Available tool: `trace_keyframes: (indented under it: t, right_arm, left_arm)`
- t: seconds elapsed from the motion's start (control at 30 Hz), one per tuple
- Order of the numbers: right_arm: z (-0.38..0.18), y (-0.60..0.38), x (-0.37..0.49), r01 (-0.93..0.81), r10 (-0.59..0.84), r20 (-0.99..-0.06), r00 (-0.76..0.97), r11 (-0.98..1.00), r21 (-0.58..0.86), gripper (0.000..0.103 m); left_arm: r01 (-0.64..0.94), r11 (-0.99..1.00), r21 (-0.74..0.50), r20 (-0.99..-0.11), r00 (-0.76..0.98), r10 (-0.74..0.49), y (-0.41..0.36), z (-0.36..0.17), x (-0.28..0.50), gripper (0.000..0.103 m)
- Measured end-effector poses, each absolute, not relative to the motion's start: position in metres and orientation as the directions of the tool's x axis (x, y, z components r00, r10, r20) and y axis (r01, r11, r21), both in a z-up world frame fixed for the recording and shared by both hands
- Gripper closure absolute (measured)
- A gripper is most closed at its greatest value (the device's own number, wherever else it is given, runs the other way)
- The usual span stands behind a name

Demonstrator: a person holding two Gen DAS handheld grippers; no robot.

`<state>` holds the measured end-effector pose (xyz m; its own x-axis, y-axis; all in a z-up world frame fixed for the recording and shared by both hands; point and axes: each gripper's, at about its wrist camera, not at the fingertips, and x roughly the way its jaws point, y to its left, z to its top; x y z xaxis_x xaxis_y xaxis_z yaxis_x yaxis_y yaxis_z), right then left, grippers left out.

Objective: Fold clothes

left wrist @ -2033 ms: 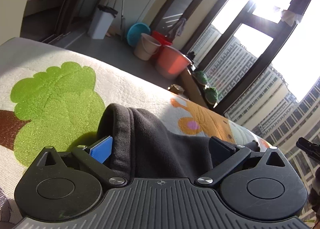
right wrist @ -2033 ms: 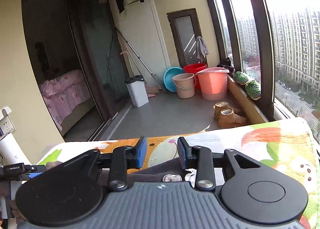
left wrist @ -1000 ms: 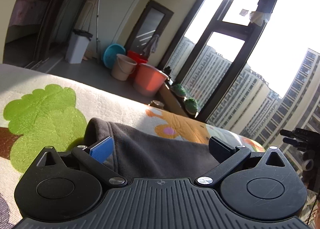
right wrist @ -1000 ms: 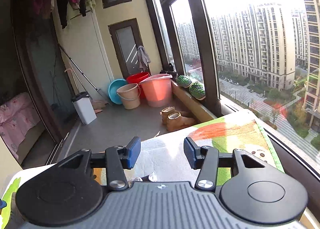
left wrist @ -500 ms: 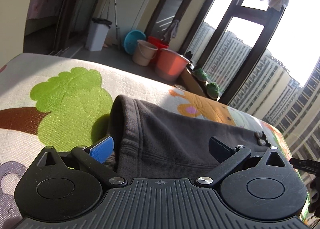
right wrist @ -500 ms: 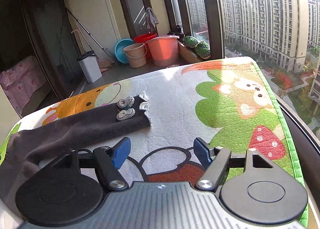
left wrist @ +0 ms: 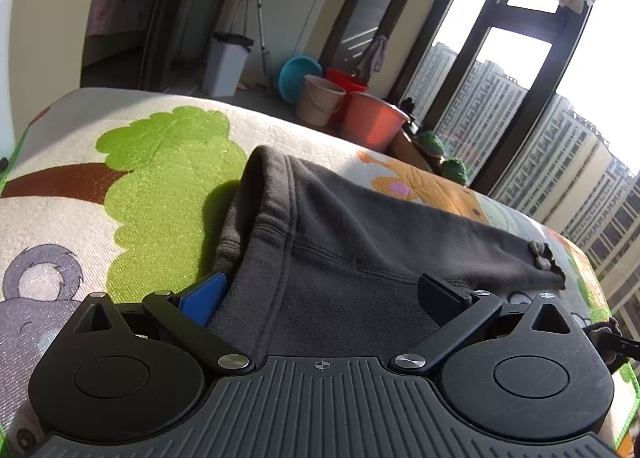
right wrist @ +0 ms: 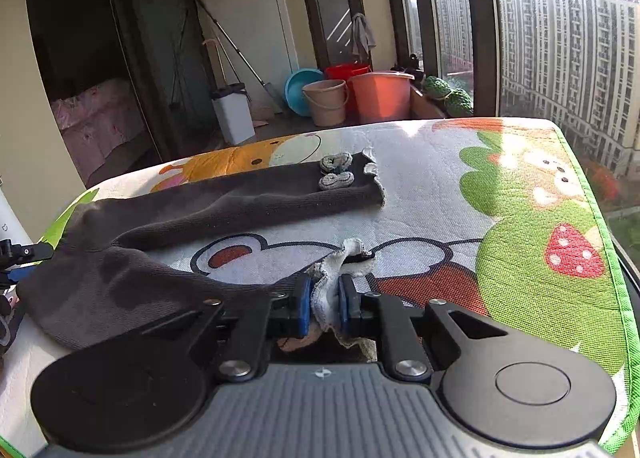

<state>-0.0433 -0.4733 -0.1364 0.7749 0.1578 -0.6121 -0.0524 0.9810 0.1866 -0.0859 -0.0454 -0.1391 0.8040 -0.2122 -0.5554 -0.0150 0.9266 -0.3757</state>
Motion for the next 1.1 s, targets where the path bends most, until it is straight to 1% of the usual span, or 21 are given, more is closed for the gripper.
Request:
trace_keyframes:
  t: [0.1,0.23,0.33,0.4,0.43,0.47,0.5,0.53,0.57,0.6,0.63,0.67,0.7,0.77,0.8,0.87,0.9,0.97,1.03,1.1]
  right_arm:
    - [-0.125,-0.472,-0.023,-0.064,0.14,-0.588,0.797,0.987,0.147,0.089]
    - [-0.133,-0.472,-0.001,-0.043,0.082,-0.627,0.775,0.996,0.077,0.088]
    - [-0.152,-0.482,0.005,0.001,0.054,-0.67,0.741,0.997,0.081,0.087]
    - [-0.158,-0.487,0.003,0.029,0.029,-0.676,0.737,0.997,0.074,0.087]
    - [-0.161,-0.491,-0.001,0.045,0.015,-0.669,0.744,0.996,0.072,0.083]
    - [-0.159,-0.493,-0.005,0.062,0.007,-0.667,0.745,0.995,0.08,0.081]
    - [-0.156,-0.495,-0.009,0.083,-0.003,-0.662,0.75,0.993,0.09,0.071]
    - [-0.151,-0.498,-0.015,0.106,-0.007,-0.648,0.762,0.988,0.114,0.052]
    - [-0.144,-0.498,-0.023,0.102,0.014,-0.634,0.773,0.984,0.147,0.04]
    - [-0.138,-0.498,-0.031,0.098,0.035,-0.619,0.784,0.979,0.18,0.021]
    - [-0.129,-0.495,-0.044,0.076,0.079,-0.587,0.806,0.969,0.235,0.01]
    - [-0.123,-0.491,-0.053,0.049,0.115,-0.564,0.818,0.962,0.267,0.006]
    - [-0.117,-0.484,-0.064,0.011,0.159,-0.538,0.828,0.954,0.299,0.0]
    - [-0.107,-0.463,-0.085,-0.06,0.233,-0.505,0.831,0.94,0.336,0.0]
    - [-0.104,-0.452,-0.094,-0.079,0.251,-0.505,0.825,0.938,0.338,0.0]
    - [-0.097,-0.429,-0.116,-0.096,0.258,-0.492,0.832,0.939,0.33,0.0]
    - [-0.093,-0.418,-0.127,-0.105,0.261,-0.485,0.834,0.94,0.326,0.0]
    - [-0.089,-0.403,-0.143,-0.094,0.238,-0.495,0.836,0.949,0.299,0.0]
    - [-0.084,-0.384,-0.16,-0.068,0.18,-0.532,0.828,0.972,0.223,0.0]
    - [-0.079,-0.373,-0.174,-0.087,0.176,-0.548,0.818,0.979,0.185,0.0]
  left_arm:
    - [-0.035,0.931,-0.364,-0.557,0.809,-0.187,-0.044,-0.14,-0.088,0.0]
    - [-0.06,0.936,-0.348,-0.557,0.816,-0.155,-0.044,-0.139,-0.092,0.0]
    - [-0.062,0.941,-0.334,-0.551,0.823,-0.141,-0.05,-0.129,-0.104,0.0]
    - [-0.064,0.944,-0.324,-0.546,0.827,-0.132,-0.055,-0.122,-0.112,0.0]
    - [-0.065,0.945,-0.319,-0.544,0.83,-0.127,-0.057,-0.118,-0.116,0.0]
    - [-0.065,0.947,-0.315,-0.541,0.832,-0.123,-0.059,-0.115,-0.12,0.0]
    - [-0.066,0.948,-0.31,-0.539,0.834,-0.118,-0.061,-0.111,-0.124,0.0]
    - [-0.067,0.95,-0.305,-0.537,0.836,-0.113,-0.063,-0.108,-0.128,0.0]
    - [-0.068,0.951,-0.3,-0.534,0.838,-0.109,-0.065,-0.104,-0.132,0.0]
    - [-0.069,0.953,-0.296,-0.532,0.841,-0.104,-0.068,-0.101,-0.136,0.0]
    - [-0.07,0.954,-0.291,-0.529,0.843,-0.1,-0.07,-0.097,-0.141,0.0]
    - [-0.071,0.956,-0.286,-0.527,0.845,-0.095,-0.072,-0.094,-0.145,0.0]
    - [-0.069,0.957,-0.282,-0.523,0.847,-0.093,-0.076,-0.09,-0.15,0.0]
    - [-0.047,0.96,-0.277,-0.512,0.853,-0.106,-0.094,-0.081,-0.171,0.0]
    - [-0.036,0.961,-0.274,-0.506,0.855,-0.113,-0.103,-0.077,-0.182,0.0]
    - [-0.011,0.962,-0.273,-0.495,0.859,-0.131,-0.12,-0.069,-0.202,0.0]
    - [0.014,0.957,-0.288,-0.492,0.855,-0.161,-0.125,-0.065,-0.21,0.0]
    - [0.071,0.953,-0.293,-0.513,0.83,-0.219,-0.14,-0.057,-0.226,0.0]
    - [0.079,0.966,-0.246,-0.549,0.81,-0.206,-0.154,-0.049,-0.239,0.0]
    - [0.082,0.973,-0.216,-0.562,0.804,-0.193,-0.162,-0.044,-0.251,0.0]
